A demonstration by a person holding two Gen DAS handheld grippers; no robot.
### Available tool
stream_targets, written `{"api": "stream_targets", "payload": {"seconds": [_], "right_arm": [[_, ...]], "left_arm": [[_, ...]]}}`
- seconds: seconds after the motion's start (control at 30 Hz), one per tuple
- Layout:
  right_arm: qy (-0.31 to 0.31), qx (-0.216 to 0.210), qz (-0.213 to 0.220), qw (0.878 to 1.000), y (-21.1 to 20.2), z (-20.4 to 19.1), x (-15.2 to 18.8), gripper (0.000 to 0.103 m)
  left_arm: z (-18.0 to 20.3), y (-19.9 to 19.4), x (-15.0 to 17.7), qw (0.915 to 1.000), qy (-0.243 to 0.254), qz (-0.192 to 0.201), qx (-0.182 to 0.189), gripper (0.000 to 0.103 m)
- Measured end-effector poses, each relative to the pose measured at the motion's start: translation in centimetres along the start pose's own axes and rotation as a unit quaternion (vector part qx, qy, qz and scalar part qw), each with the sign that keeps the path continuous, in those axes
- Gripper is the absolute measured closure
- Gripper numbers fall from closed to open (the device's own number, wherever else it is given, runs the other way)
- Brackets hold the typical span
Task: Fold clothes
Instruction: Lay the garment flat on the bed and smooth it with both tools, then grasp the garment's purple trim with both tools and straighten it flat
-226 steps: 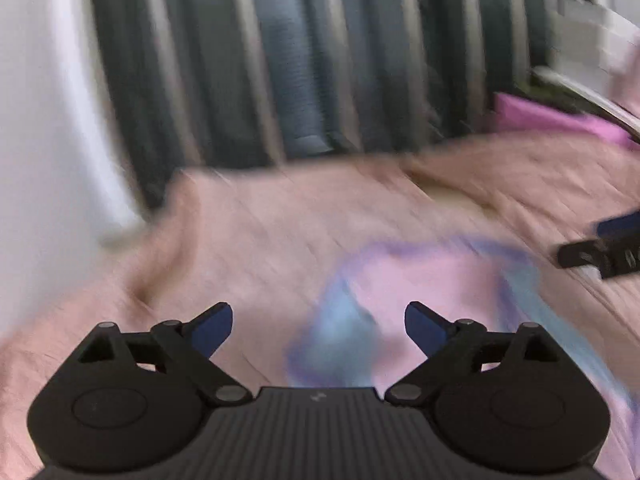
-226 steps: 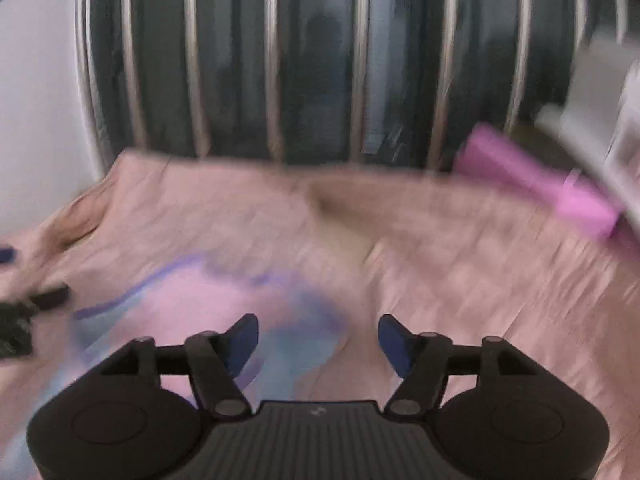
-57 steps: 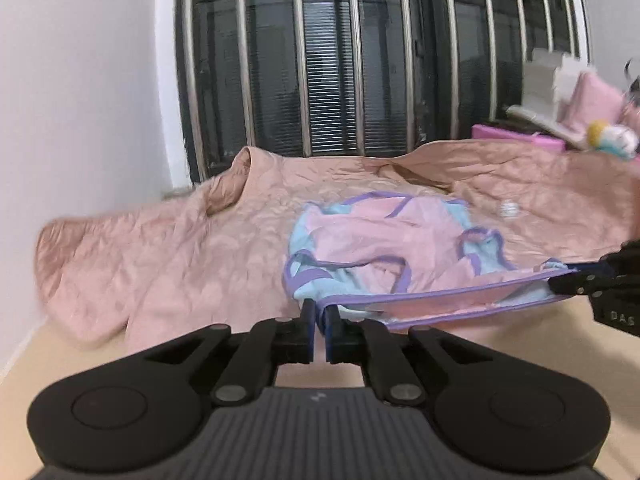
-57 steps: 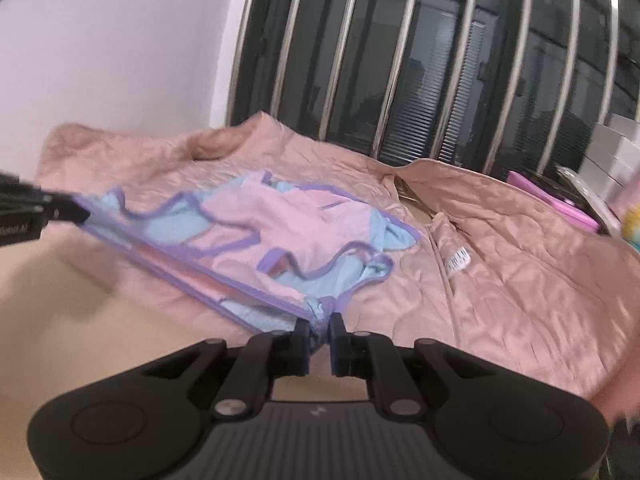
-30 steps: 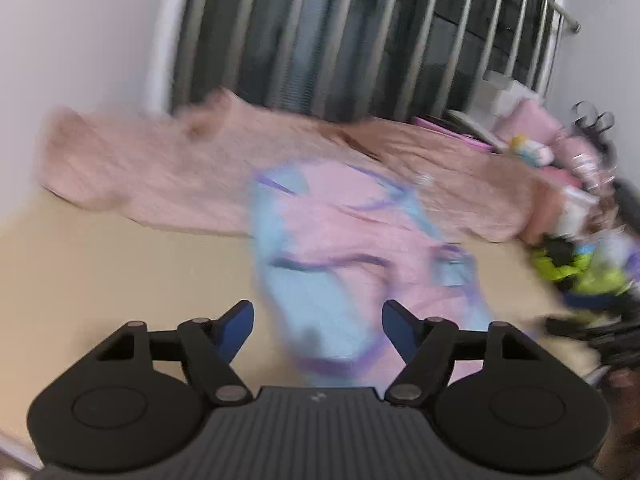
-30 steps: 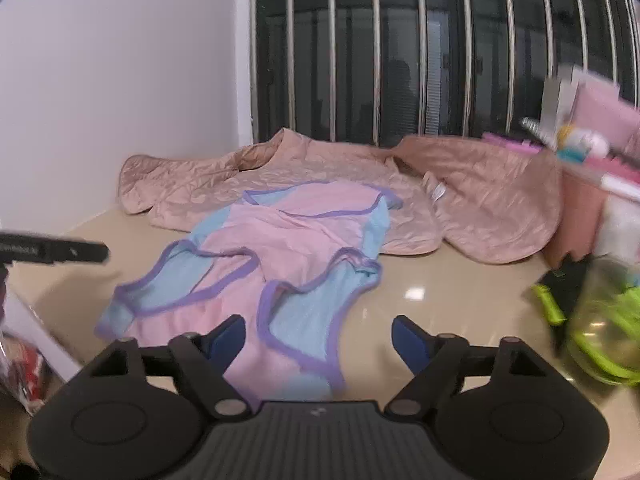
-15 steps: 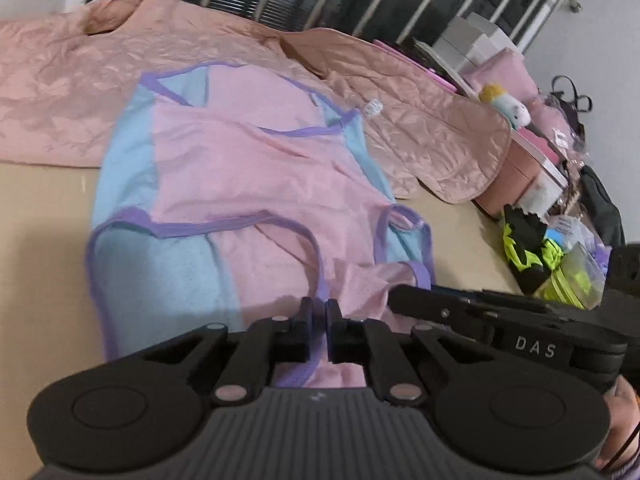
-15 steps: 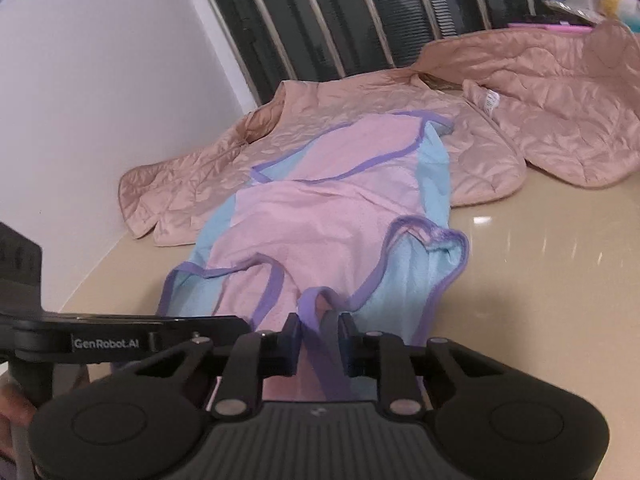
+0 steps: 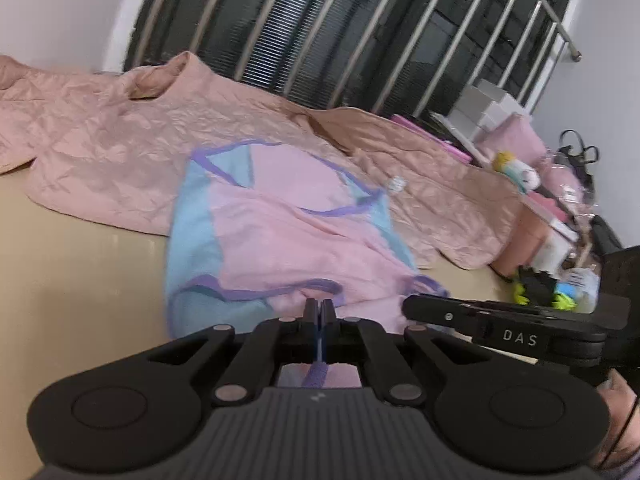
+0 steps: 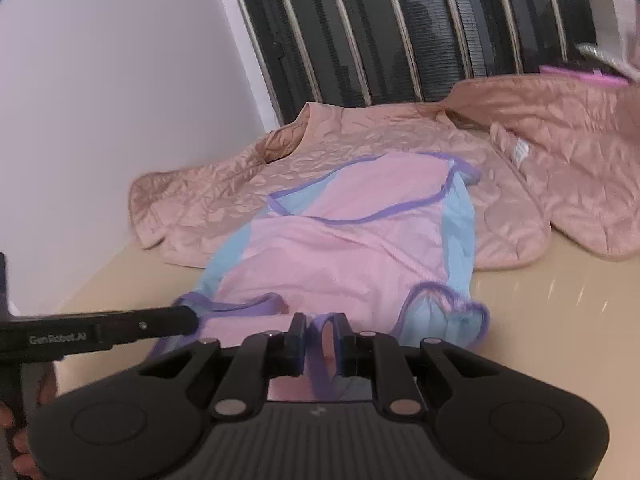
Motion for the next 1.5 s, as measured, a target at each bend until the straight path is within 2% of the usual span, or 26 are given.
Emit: {"api": "stream_targets", "payload": {"seconds": [0.03, 0.07, 0.1, 0.13, 0.2, 0.23, 0.27, 0.3, 0.37, 0.4, 0.43, 0.5, 0.6, 0.7, 0.8, 0.87, 0.9, 0.93, 1.03, 1.13, 1.27, 1.3, 1.33, 1.4, 1.43, 1.5], "right_arm": [[-0.002, 0.003, -0.001, 1.0, 0.3, 0.0, -0.1, 0.089], [-0.003, 0.007, -0.002, 1.0, 0.6, -0.1, -0.2, 0.089], [-0.005, 0.01, -0.003, 1.0, 0.8, -0.1, -0.2, 0.087], [-0.003, 0.012, 0.001, 1.0, 0.6, 0.0, -0.2, 0.079], [0.0, 0.006, 0.003, 1.0, -0.2, 0.0, 0.3, 0.061], [0.003, 0.003, 0.0, 1.0, -0.4, 0.1, 0.6, 0.059], [0.006, 0.0, -0.004, 1.0, -0.6, 0.1, 1.0, 0.059], [0.009, -0.003, -0.007, 1.0, -0.8, 0.2, 1.4, 0.059], [0.01, -0.003, -0.01, 1.0, -0.7, 0.2, 1.7, 0.059], [0.008, 0.0, -0.01, 1.0, -0.4, 0.1, 1.7, 0.062], [0.005, 0.003, -0.01, 1.0, -0.2, 0.1, 1.6, 0.078], [0.001, 0.008, -0.01, 1.0, 0.3, -0.1, 1.6, 0.095], [-0.006, 0.016, -0.01, 1.0, 1.1, -0.3, 1.4, 0.098], [-0.013, 0.024, -0.009, 1.0, 1.8, -0.5, 1.3, 0.098], [-0.018, 0.03, -0.005, 0.999, -0.3, -0.5, 2.4, 0.086], [-0.022, 0.034, -0.003, 0.999, -1.8, -0.6, 3.1, 0.081], [-0.024, 0.036, -0.001, 0.999, -2.5, -0.6, 3.5, 0.078], [-0.026, 0.038, 0.0, 0.999, -3.2, -0.6, 3.8, 0.075], [-0.032, 0.043, 0.004, 0.999, -5.3, -0.7, 4.9, 0.074], [-0.037, 0.049, 0.008, 0.998, -7.5, -0.7, 6.0, 0.074], [-0.041, 0.045, 0.012, 0.998, -9.6, -1.1, 7.3, 0.074], [-0.043, 0.037, 0.01, 0.998, -9.6, -1.4, 7.5, 0.074], [-0.046, 0.029, 0.006, 0.998, -9.4, -1.7, 7.8, 0.075], [-0.046, 0.031, -0.006, 0.998, -8.6, -1.7, 8.4, 0.076], [-0.046, 0.032, -0.013, 0.998, -8.3, -1.7, 8.7, 0.084], [-0.048, 0.043, -0.01, 0.998, -8.2, -1.6, 8.9, 0.09]], "left_arm": [[-0.5, 0.5, 0.1, 0.9998, -0.011, -0.009, -0.01, 0.102], [-1.1, 0.7, 0.2, 0.9994, -0.024, -0.017, -0.018, 0.096], [-1.5, 0.8, 0.3, 0.9989, -0.034, -0.024, -0.022, 0.085], [-1.5, 0.5, 0.5, 0.999, -0.033, -0.03, -0.007, 0.065], [-1.0, -0.5, 0.9, 0.9991, -0.017, -0.032, 0.024, 0.039], [-0.6, -1.0, 1.2, 0.9988, -0.004, -0.031, 0.036, 0.034], [-0.4, -1.0, 1.7, 0.9988, 0.01, -0.037, 0.031, 0.034], [-0.4, -0.8, 2.0, 0.9989, 0.018, -0.04, 0.016, 0.041], [-0.5, 0.0, 2.4, 0.9987, 0.018, -0.047, -0.002, 0.079], [-0.6, 0.5, 2.5, 0.9986, 0.016, -0.05, -0.01, 0.102], [-0.9, 0.8, 2.6, 0.9987, 0.007, -0.049, -0.007, 0.102], [-1.1, 0.9, 2.4, 0.9996, 0.002, -0.026, -0.006, 0.102], [-1.1, 0.6, 1.6, 0.9998, 0.004, -0.001, -0.021, 0.102], [-1.3, 0.4, 0.7, 0.9995, -0.01, 0.015, -0.025, 0.101], [-1.8, 0.3, 1.0, 0.9994, -0.014, 0.003, -0.032, 0.096], [-1.9, -0.5, 1.7, 0.9994, -0.005, -0.008, -0.034, 0.075], [-1.7, -1.7, 2.3, 0.9992, 0.007, -0.003, -0.038, 0.06], [-1.5, -3.0, 2.9, 0.9989, 0.019, 0.002, -0.042, 0.056], [-1.0, -6.6, 4.7, 0.997, 0.055, 0.016, -0.053, 0.056], [0.1, -9.5, 6.6, 0.9941, 0.082, 0.038, -0.061, 0.056], [0.5, -10.4, 7.3, 0.9892, 0.095, 0.07, -0.087, 0.057], [0.3, -9.9, 7.3, 0.9891, 0.092, 0.061, -0.097, 0.064], [0.1, -9.3, 7.4, 0.9893, 0.088, 0.048, -0.106, 0.077], [0.0, -8.2, 7.8, 0.9897, 0.089, 0.027, -0.109, 0.094], [0.0, -8.0, 7.9, 0.9893, 0.093, 0.025, -0.109, 0.098], [0.2, -7.8, 8.3, 0.9875, 0.107, 0.023, -0.113, 0.101]]}}
Point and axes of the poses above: each gripper's, at about its wrist camera, not at the fingertips, and y roughly the way its jaws point, z to its right, x to its underside, the point moved 8 cm from there along y, roughly the way its jaws point, and after that the axes turned 1 degree about -y, right-handed, at the moved point
